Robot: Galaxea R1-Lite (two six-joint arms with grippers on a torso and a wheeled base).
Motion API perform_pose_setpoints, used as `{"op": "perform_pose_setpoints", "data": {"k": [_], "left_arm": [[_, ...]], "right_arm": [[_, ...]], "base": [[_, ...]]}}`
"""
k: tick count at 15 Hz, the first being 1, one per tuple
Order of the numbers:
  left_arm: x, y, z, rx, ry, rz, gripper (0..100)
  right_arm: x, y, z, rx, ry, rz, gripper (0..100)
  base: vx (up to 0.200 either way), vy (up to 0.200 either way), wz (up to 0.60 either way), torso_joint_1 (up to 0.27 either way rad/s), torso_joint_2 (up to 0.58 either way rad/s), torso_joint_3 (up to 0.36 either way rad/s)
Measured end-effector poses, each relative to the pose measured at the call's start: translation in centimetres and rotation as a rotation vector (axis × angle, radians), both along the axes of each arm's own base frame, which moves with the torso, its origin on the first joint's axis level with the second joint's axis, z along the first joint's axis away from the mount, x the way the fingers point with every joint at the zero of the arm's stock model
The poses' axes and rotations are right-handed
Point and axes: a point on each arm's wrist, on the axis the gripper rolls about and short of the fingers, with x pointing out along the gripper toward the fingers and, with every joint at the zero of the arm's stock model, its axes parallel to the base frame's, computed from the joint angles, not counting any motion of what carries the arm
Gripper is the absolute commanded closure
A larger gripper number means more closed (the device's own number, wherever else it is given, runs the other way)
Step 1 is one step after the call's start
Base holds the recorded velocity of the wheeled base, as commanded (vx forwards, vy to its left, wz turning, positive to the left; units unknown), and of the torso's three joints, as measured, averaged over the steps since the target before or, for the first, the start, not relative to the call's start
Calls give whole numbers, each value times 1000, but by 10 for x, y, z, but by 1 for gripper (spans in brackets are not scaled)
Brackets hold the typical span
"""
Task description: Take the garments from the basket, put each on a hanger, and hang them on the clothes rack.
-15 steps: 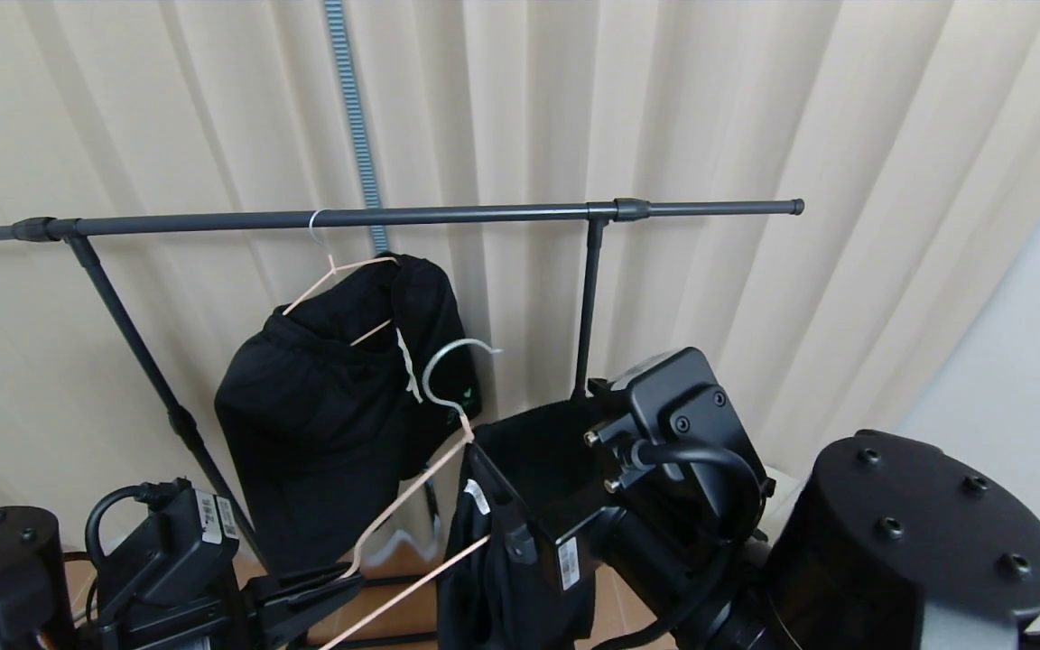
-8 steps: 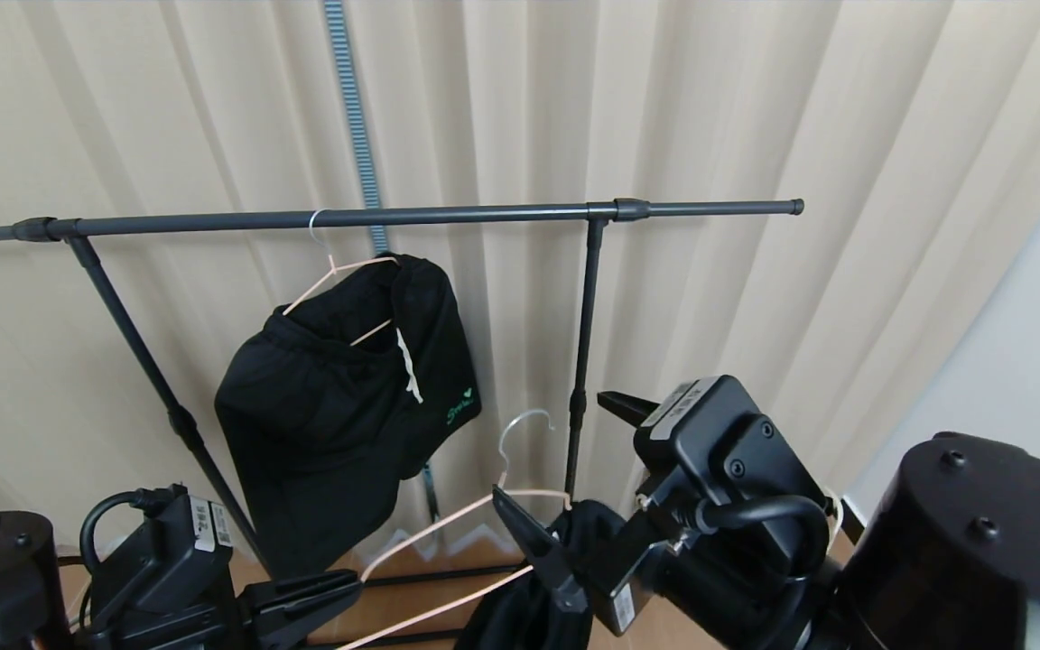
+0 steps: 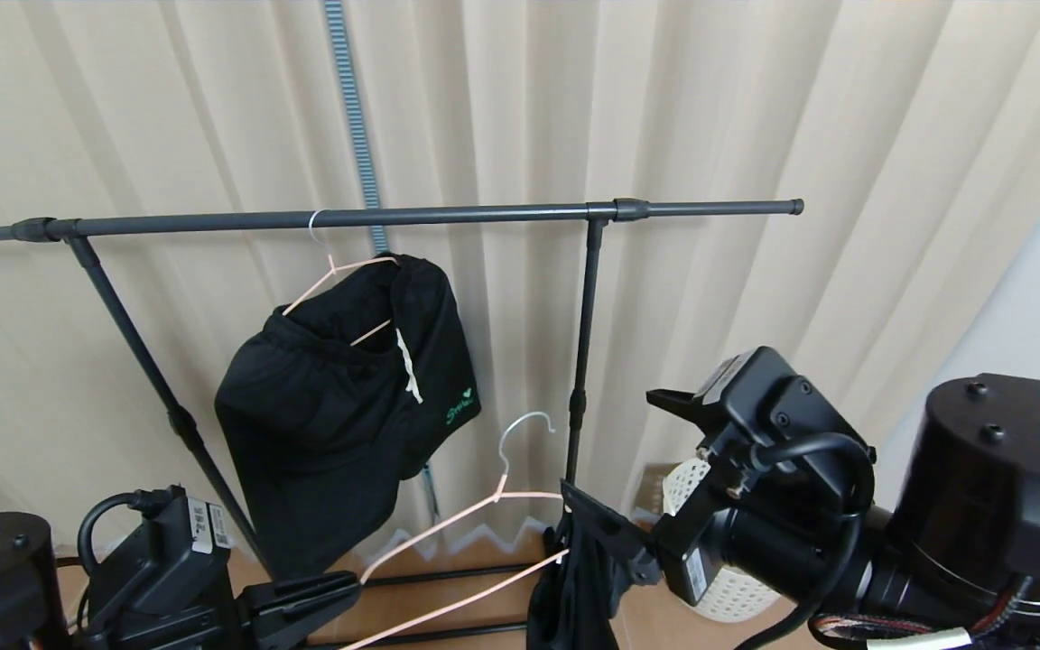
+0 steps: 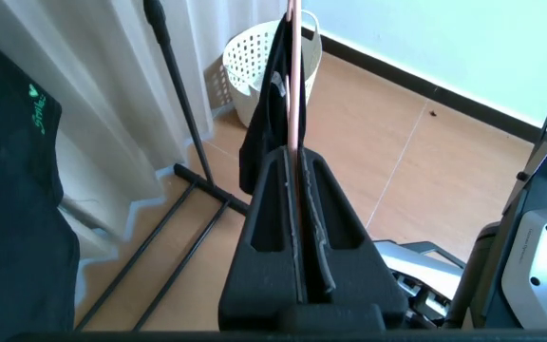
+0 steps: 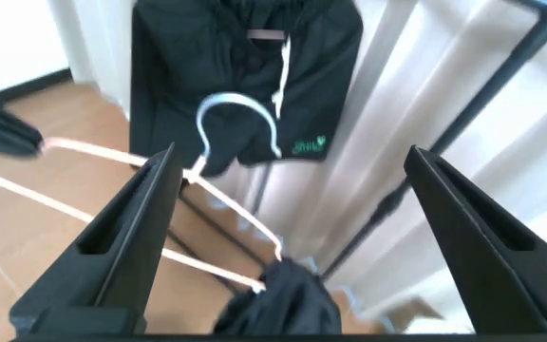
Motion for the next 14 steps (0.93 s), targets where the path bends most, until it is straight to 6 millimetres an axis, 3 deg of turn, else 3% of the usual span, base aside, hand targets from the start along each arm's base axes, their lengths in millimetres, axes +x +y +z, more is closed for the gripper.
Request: {"op": "perform_pose_setpoints", "data": {"k": [4, 9, 14], "left_arm": [[0, 0, 0, -3, -7, -2, 100], [3, -1, 10, -80, -45, 21, 100], [3, -1, 13, -118, -44, 34, 100]], "right_arm": [[9, 1, -6, -37, 121, -75, 0], [29, 13, -31, -17, 248, -305, 0], [34, 18, -47, -19, 318, -363, 0]], "base": [[0, 0, 0, 0, 0, 0], [0, 0, 0, 0, 0, 0], [0, 0, 0, 0, 0, 0]]}}
